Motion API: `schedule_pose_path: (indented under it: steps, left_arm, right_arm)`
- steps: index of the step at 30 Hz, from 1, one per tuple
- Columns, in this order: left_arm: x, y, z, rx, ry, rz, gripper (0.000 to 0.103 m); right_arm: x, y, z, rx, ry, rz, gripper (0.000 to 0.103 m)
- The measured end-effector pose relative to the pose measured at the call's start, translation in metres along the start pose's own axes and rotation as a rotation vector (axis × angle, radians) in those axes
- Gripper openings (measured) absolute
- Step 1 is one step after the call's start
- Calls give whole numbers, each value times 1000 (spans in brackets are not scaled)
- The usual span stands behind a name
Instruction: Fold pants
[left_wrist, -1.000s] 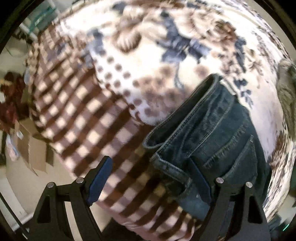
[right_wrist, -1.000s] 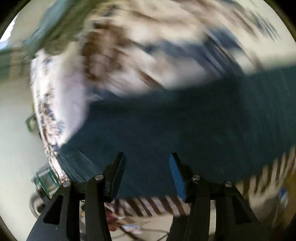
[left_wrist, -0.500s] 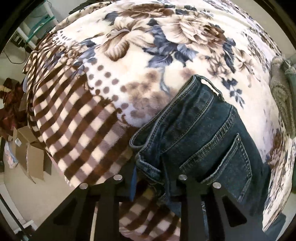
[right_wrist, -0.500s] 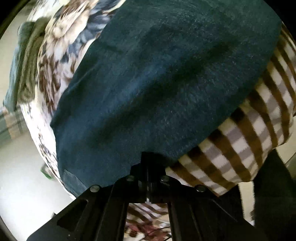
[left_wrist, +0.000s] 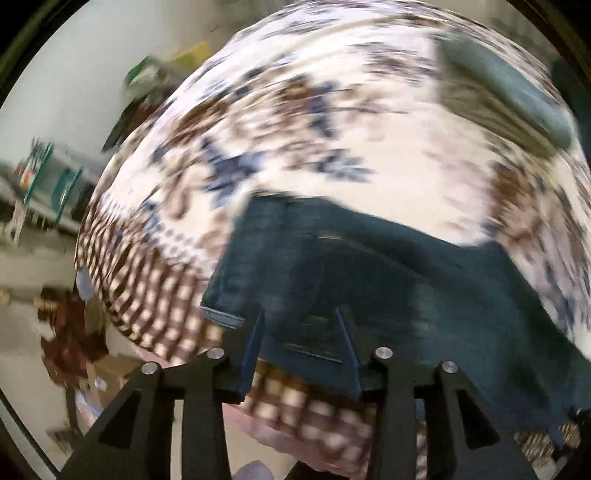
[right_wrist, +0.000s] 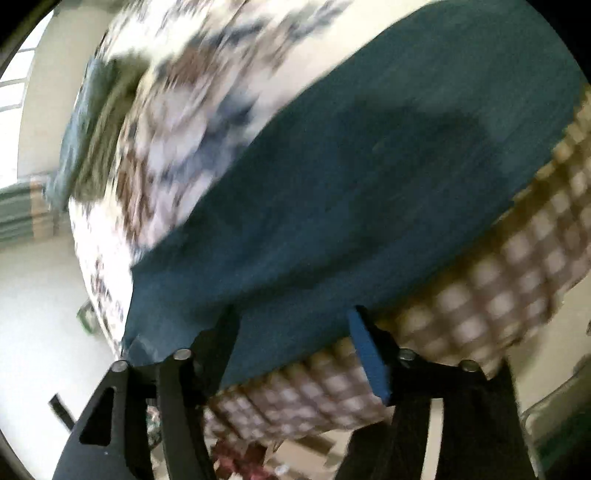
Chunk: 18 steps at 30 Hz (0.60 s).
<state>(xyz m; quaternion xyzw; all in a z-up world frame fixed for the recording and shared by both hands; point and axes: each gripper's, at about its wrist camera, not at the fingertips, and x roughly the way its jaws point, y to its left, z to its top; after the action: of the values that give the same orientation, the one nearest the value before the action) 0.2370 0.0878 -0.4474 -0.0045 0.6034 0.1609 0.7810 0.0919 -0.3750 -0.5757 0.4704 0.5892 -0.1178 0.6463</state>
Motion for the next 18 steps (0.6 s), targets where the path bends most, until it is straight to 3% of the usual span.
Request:
schedule_pose_path:
  steps: [1,2,3,8,13,16,18]
  left_arm:
    - [-3,-19,-2,30,-2,-7,57]
    - [-5,-43,-6,63,11,-19,72]
    - [-8,-66,-10,89,28,-39,75]
    - [-6,-191,-45,243,70,-103,75]
    - [1,-284,-76,350,116,-159,75]
    - [12,-323,-94,403,126,-142,75]
    - [21,-339,-103,434,106,-90,75]
  right_arm:
    - [-11,-17,10,27,-31,0,71]
    - [-24,-38,23,63,-66,2,72]
    - [-32,-55,32,89,-90,6,72]
    - [-78,-157,88,209,-265,38,72]
    - [-85,-239,140,312,-350,170,72]
    - [-82,-265,160,365,-397,261,71]
    - [-82,-269,171,370,-438,337,69]
